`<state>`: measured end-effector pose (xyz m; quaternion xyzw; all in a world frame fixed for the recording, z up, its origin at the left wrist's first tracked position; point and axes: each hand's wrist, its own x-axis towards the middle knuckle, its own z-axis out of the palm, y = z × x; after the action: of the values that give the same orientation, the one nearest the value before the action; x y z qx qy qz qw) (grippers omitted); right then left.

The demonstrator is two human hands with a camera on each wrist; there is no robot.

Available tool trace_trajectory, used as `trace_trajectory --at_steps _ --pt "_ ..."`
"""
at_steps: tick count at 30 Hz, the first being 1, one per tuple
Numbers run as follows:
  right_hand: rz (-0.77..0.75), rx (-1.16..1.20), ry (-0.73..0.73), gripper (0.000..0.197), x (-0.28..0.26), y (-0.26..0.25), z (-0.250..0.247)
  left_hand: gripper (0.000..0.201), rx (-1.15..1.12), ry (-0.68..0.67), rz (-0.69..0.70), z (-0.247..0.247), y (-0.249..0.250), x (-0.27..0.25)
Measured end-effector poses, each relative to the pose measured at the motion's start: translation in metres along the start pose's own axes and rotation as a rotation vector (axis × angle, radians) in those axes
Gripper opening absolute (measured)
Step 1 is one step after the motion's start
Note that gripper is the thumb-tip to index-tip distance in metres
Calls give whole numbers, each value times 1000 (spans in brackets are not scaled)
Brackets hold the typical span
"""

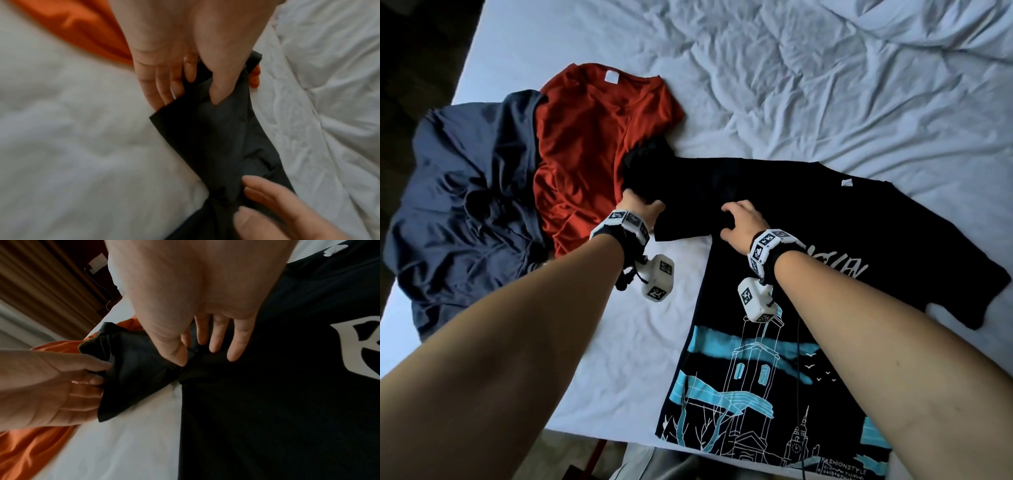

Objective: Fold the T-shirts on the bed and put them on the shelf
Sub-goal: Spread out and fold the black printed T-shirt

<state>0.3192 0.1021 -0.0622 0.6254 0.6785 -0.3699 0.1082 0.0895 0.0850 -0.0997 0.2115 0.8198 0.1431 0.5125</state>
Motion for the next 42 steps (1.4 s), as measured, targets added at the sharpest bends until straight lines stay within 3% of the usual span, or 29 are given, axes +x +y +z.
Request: trace_trajectory --at_steps 4,8,10,12,14,20,23,26,29,31,33,35,38,42 --pt "18 23 -4 47 2 1 0 53 -50 -82 -85 4 11 -24" --pt "25 50 -6 45 4 3 0 55 -69 -60 -99 1 15 -24" --pt "32 62 -3 44 4 4 -1 45 -117 -45 -75 -1 17 -26" --pt "42 74 0 43 3 4 -1 22 -190 -46 -14 1 18 -29" --pt "48 80 8 42 3 4 -1 15 -257 -70 31 4 16 -31" --pt "72 187 28 39 -2 1 -6 47 -295 -167 188 7 29 -50" --pt "131 455 45 32 -4 -4 -11 62 -204 -153 351 11 42 -61" --pt "212 987 15 19 -11 -16 -22 62 -114 -195 507 22 59 -77" --pt "263 1421 -215 39 -18 -24 -43 60 -39 -341 552 37 75 -96" --pt "304 1490 -304 51 -17 -22 -48 51 -55 -459 516 50 82 -107" --pt "349 1460 -181 43 -12 -17 -49 39 -107 -446 484 61 85 -114" --pt "367 1395 39 34 -8 -9 -48 37 -211 -338 437 66 84 -117" --pt "339 1061 287 34 -12 11 -47 31 -339 -206 344 75 74 -115" --pt "335 878 330 54 -10 50 -31 36 -299 -150 260 90 60 -110"
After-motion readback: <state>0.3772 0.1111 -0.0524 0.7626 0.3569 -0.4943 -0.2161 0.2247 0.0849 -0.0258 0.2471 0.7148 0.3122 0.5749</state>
